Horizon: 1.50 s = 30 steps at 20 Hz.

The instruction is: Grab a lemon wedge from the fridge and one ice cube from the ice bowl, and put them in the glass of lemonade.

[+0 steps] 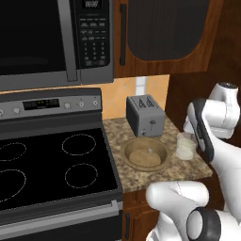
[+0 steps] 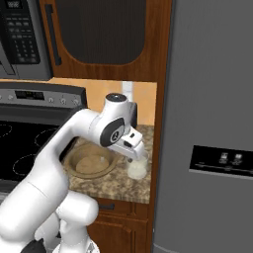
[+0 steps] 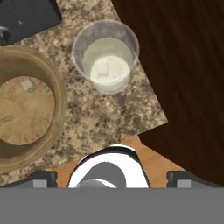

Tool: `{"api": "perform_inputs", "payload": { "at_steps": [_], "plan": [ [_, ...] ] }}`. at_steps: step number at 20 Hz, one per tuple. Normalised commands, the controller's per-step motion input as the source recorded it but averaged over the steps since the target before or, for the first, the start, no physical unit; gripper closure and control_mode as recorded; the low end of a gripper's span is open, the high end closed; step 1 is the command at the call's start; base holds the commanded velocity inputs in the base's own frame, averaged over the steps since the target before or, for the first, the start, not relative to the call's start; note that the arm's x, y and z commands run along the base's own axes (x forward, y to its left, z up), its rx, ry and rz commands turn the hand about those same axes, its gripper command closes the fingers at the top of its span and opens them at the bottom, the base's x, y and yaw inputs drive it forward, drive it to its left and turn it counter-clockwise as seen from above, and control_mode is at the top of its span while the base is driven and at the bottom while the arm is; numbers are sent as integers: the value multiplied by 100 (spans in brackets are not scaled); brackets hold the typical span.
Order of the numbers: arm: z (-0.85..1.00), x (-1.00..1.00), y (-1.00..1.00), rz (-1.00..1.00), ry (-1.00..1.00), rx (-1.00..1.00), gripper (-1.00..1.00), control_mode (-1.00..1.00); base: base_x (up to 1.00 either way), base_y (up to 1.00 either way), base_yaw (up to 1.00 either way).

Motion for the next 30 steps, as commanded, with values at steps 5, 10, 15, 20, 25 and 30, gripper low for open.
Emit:
{"api": "perform_inputs", "payload": {
  "at_steps": [5, 10, 15, 20, 25, 30],
  "plan": [
    [36, -84, 69, 6, 2, 0, -100, -100, 0, 0, 0],
    [48, -81, 88, 6, 2, 0, -100, -100, 0, 0, 0],
    [20, -77, 44, 2, -4, 0, -100, -100, 0, 0, 0],
    [0, -29, 24, 8, -8, 0, -100, -100, 0, 0, 0],
    [0, 0, 0, 0, 0, 0, -100, -100, 0, 0, 0],
    [0, 0, 0, 0, 0, 0, -100, 100, -43, -14, -6]
  ]
}}
